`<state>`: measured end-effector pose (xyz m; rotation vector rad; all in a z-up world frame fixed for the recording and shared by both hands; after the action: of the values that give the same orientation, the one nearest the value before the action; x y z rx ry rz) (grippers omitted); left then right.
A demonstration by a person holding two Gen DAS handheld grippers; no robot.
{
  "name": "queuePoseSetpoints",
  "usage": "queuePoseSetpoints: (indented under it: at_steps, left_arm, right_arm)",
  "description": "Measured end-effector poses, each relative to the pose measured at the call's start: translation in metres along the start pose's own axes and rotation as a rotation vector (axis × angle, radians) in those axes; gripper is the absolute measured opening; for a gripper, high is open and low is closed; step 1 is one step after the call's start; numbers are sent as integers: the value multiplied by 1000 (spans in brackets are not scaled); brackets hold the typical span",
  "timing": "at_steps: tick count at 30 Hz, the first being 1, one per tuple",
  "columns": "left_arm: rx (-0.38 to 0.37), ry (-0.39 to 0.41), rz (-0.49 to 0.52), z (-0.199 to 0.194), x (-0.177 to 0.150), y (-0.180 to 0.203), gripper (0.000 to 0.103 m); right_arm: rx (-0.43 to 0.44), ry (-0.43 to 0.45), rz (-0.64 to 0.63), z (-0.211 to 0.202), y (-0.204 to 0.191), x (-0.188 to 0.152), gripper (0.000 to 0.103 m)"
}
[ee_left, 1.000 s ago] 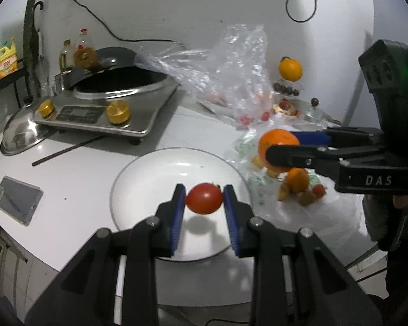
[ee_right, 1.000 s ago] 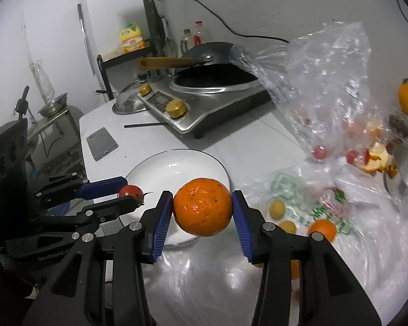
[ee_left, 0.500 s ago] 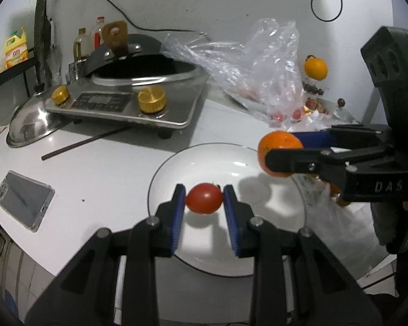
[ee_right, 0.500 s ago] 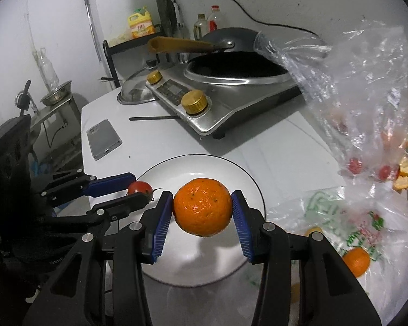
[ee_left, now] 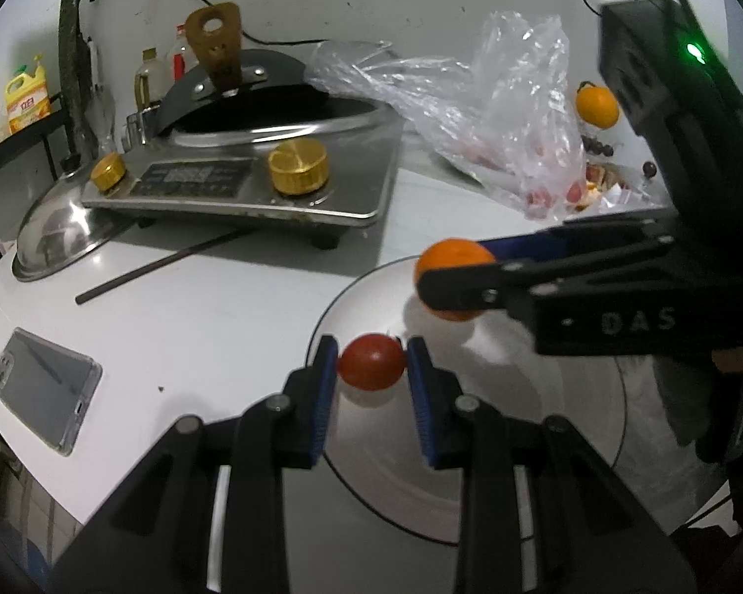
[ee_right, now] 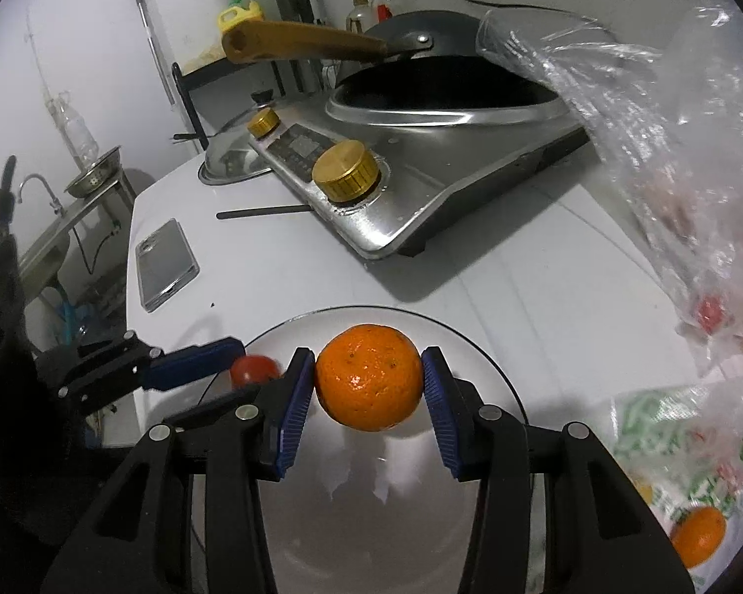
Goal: Organize fruits
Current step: 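Lower the tomato and mandarin onto the plate and open both grippers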
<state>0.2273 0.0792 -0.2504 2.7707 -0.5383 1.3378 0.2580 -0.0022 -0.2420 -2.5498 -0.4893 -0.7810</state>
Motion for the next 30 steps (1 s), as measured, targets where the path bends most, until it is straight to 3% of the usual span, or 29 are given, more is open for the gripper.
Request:
queuePoseSetpoints:
  at_steps: [9,14,17,19,28,30]
  left_arm:
    - [-16,-25,-10,9,-3,0,31]
    - [-17,-37,-8,10,-5,3,38]
    - [-21,-19,-7,3,-3,7,59]
    - [-19,-9,-4,-2,-1,9,59]
    - [6,15,8,-27,9,27,60]
    - [5,26,14,-33,11,34,67]
  right_arm:
    - [-13,-32,3,17,1,-2,47]
    - [-22,-50,19,21,5,0,48]
    - [-14,-34,20,16,4,2,49]
    - [-17,-14,18,9,4,3,58]
    - [-45,78,22,-33,10,-1,59]
    - [-50,103,26,-45,14,-3,59]
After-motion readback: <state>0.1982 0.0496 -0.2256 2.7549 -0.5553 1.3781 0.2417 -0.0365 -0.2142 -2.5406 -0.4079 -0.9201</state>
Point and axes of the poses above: each gripper's, at about its wrist camera, not at the fingertips, and z roughly the way its jaws point, y to its right, x to its top, the point moved 4 cm from there along z, roughly the way its jaws point, and after that the axes turned 14 degrees about z, right-handed, at the moved point
